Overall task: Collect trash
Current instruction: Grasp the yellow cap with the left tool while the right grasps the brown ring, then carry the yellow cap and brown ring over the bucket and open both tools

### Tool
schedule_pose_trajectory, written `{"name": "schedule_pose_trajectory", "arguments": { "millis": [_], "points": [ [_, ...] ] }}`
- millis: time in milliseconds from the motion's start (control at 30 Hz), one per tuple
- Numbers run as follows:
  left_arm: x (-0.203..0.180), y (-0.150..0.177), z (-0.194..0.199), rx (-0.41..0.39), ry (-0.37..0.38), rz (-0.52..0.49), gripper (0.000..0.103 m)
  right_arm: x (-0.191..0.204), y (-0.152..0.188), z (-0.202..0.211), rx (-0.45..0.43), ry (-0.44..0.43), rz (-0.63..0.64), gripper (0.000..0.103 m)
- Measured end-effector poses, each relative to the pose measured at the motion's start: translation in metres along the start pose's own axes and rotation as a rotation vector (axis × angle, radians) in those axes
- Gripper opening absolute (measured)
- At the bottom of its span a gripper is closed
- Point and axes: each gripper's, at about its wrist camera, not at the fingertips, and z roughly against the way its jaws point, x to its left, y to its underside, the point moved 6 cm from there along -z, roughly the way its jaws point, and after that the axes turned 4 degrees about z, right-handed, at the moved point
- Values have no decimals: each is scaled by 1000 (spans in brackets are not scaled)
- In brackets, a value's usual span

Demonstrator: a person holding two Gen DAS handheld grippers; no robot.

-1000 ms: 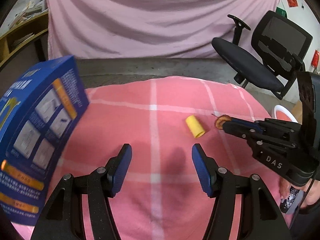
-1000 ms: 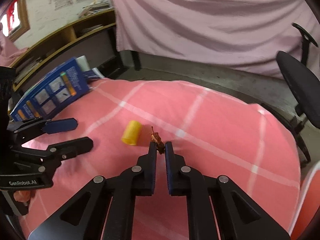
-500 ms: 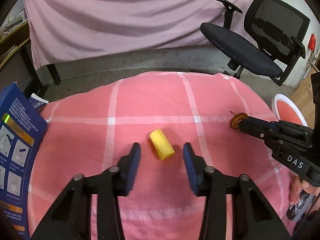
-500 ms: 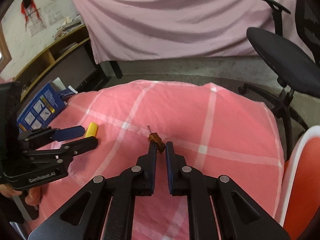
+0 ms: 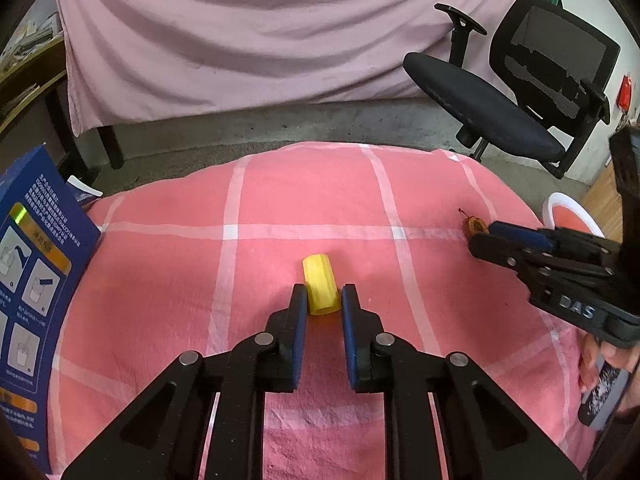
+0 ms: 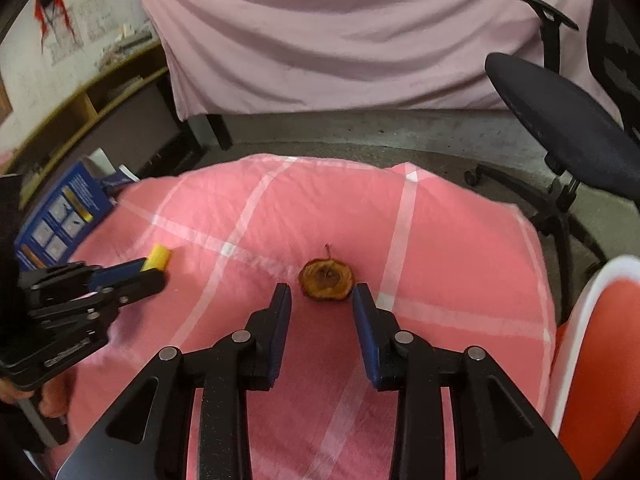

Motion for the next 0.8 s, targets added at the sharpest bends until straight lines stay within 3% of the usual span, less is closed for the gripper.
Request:
{"name": "schedule_pose_trajectory", "arguments": {
  "millis": [200,433,567,800],
  "points": [
    [1,0,3,-6,-1,2,13,-1,-1,-8,22,24,24,30],
    [1,5,17,-43,6,29,13,10,3,8,-26,44,70,28],
    [-1,7,35,-113,19,47,13,15,4,40,-159,41,67,28],
    [-31,5,83,-304,71,53,13,15,9,117,-429,67,48,28]
  ]
}}
